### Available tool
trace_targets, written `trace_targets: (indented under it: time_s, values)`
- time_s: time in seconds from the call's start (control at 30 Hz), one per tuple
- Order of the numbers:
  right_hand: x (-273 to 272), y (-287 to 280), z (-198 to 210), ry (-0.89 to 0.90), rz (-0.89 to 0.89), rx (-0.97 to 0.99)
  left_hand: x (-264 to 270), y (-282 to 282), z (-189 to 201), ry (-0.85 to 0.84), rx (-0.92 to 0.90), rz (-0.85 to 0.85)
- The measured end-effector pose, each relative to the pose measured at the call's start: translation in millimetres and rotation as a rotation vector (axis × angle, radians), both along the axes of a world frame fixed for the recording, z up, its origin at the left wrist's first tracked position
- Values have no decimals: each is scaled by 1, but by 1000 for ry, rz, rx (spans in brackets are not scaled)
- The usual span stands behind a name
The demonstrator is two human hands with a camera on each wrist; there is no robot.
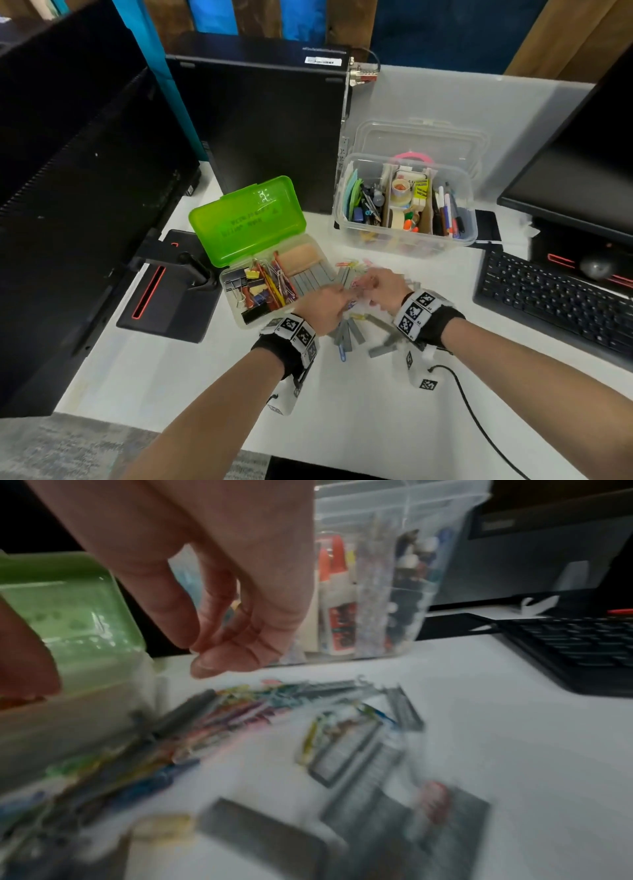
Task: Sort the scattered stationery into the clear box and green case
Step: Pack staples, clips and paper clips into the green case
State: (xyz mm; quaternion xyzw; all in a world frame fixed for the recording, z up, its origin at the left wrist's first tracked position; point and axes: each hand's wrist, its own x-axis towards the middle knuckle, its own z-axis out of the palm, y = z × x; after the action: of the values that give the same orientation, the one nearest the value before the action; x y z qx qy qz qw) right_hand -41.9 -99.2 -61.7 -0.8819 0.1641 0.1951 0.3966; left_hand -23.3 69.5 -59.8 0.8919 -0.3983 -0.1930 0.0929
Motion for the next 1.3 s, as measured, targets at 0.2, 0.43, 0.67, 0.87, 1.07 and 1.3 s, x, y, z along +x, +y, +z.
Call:
trace_targets:
  time_s: [0.2,0.43,0.67,0.87,1.07,1.3]
  values:
    - [-42,19,-15,134,193,-127,-12,-11,-11,45,149,81]
    - [-47,30,-28,78,225,-359,-18,-17,-22,108,212,311]
    - [-57,25,-22,70,99,-389,-12,-12,-20,164,69,350]
    - [-54,14,-11,-7,-310,95,-4,-19,-20,428,-373,677]
    - [-44,18,-13,-109,-444,200,1,-33,-5,886,-651,876]
    - [-38,15,-17,-168,-489,403,6,-35,-9,953,-743,1038]
